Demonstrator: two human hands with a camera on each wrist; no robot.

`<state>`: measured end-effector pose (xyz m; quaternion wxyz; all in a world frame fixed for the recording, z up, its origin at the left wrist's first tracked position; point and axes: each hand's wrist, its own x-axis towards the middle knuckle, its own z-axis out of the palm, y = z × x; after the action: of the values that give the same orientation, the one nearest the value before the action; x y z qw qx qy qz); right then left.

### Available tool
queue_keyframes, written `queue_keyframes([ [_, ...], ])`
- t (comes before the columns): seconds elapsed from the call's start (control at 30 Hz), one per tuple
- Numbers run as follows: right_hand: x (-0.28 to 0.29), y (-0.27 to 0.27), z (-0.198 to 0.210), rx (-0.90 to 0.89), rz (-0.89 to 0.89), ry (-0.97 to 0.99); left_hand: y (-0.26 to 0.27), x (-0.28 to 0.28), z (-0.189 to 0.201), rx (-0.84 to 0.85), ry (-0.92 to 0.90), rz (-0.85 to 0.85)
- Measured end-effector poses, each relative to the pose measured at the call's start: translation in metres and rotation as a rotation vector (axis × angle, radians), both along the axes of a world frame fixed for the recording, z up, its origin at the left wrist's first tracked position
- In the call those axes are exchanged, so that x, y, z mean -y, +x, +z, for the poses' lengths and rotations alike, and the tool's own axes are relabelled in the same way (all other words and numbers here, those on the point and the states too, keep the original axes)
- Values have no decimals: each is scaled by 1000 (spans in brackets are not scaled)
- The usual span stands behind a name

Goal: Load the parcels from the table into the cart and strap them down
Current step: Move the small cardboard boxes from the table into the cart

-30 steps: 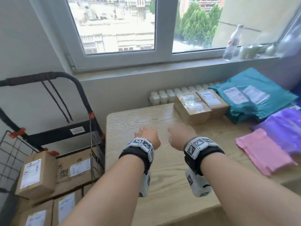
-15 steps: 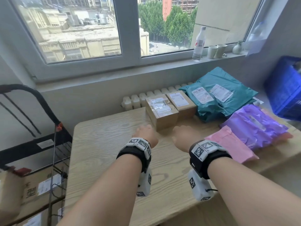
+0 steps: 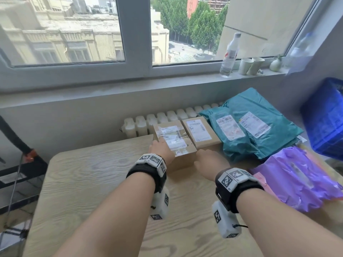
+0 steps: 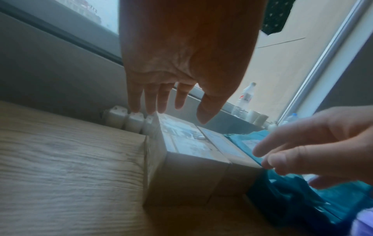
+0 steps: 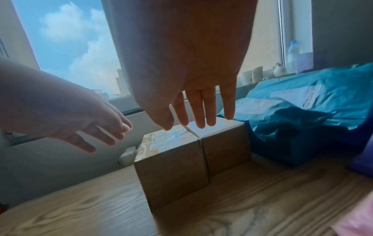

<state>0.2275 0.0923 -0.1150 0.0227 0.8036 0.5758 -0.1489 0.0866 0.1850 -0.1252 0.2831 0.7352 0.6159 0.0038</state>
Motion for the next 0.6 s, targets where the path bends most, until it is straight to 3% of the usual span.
queue_keyframes([
  [0.37,-56,23,-37,-298,-146,45,25,-43,-48,192,-203,301],
  [0.6,-72,29,-48,-348,-208,94,27,-52,-67,251,-274,319],
])
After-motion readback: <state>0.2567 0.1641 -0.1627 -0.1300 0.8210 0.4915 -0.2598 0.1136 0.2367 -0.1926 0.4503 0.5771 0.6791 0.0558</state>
